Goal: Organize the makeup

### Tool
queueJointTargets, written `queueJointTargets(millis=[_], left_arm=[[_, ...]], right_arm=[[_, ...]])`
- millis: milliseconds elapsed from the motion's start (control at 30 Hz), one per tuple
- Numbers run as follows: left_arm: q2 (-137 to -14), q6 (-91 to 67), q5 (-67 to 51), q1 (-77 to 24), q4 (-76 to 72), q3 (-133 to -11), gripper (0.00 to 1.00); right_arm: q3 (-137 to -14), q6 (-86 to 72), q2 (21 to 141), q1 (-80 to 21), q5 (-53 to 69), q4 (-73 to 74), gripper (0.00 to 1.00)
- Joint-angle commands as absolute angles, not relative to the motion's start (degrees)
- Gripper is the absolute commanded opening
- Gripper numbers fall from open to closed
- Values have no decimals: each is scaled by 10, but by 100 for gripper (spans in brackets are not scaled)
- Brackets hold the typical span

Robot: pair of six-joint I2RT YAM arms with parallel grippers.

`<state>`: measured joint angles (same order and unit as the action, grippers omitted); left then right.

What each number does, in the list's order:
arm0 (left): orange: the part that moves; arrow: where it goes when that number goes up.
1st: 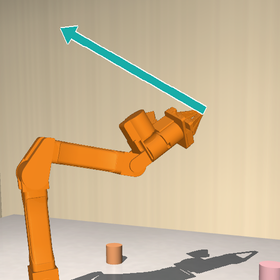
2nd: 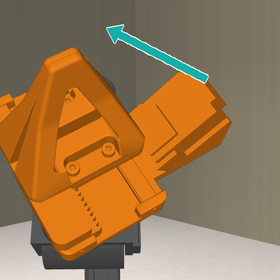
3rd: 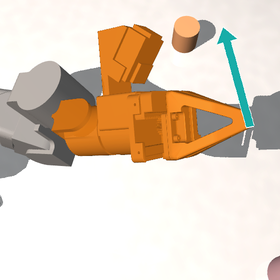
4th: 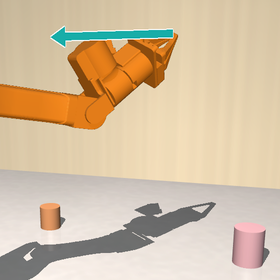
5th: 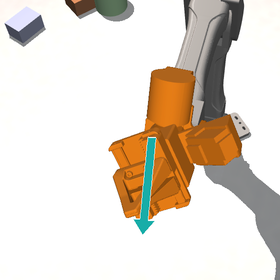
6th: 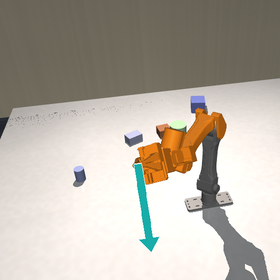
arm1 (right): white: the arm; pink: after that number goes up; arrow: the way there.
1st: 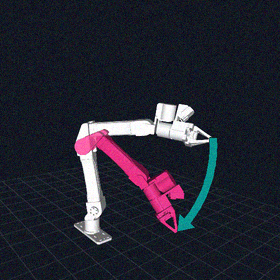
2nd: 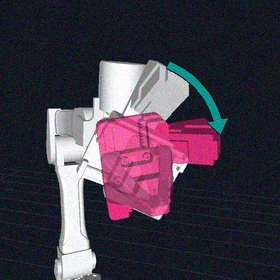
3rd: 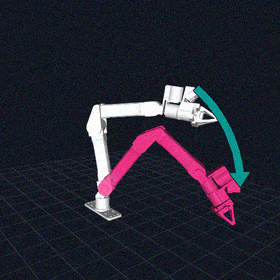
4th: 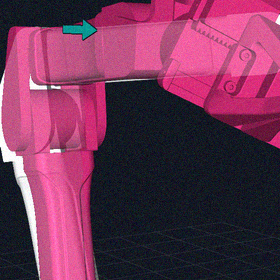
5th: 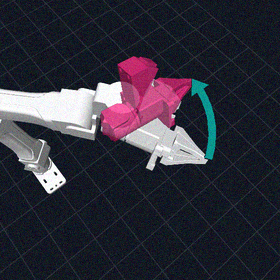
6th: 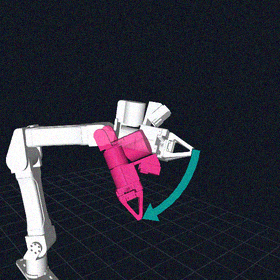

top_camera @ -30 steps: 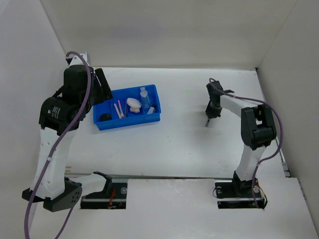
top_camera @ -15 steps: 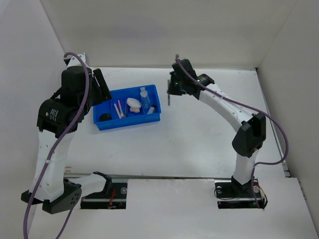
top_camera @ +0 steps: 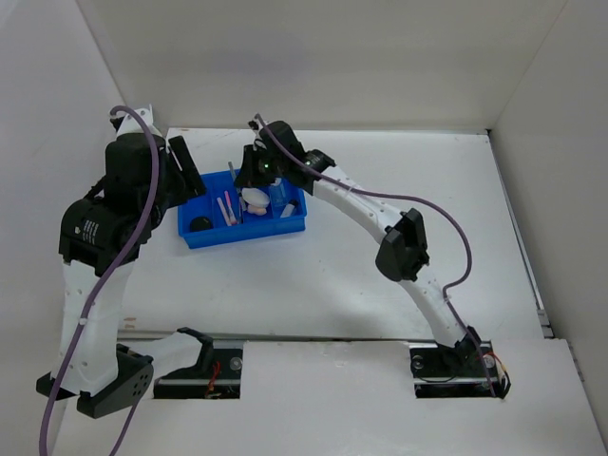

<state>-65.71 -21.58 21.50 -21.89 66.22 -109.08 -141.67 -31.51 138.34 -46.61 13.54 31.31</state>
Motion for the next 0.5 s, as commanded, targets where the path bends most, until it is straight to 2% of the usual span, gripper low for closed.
queueJointTargets(millis=[0,267,367,400,433,467], left_arm=[[-651,-220,226,-217,668,-1107,58],[-646,-225,215,-217,663,-1083,58],[-646,-225,209,-217,663,-1077,58],[-646,-225,209,-217,663,-1077,58],[-646,-225,209,-217,663,-1077,58],[-646,-225,209,-217,663,-1077,58]], right_arm=[[-1449,-345,1402,-475,178,208,7],[-1484,-412,1484,-487,156,145,11],[-1484,-423,1504,-487,142,121,18],[-1492,-428,1509,-487,142,121,22],[-1502,-428,1514,-487,142,121,46],[-1508,-428,1514,-487,142,134,56]])
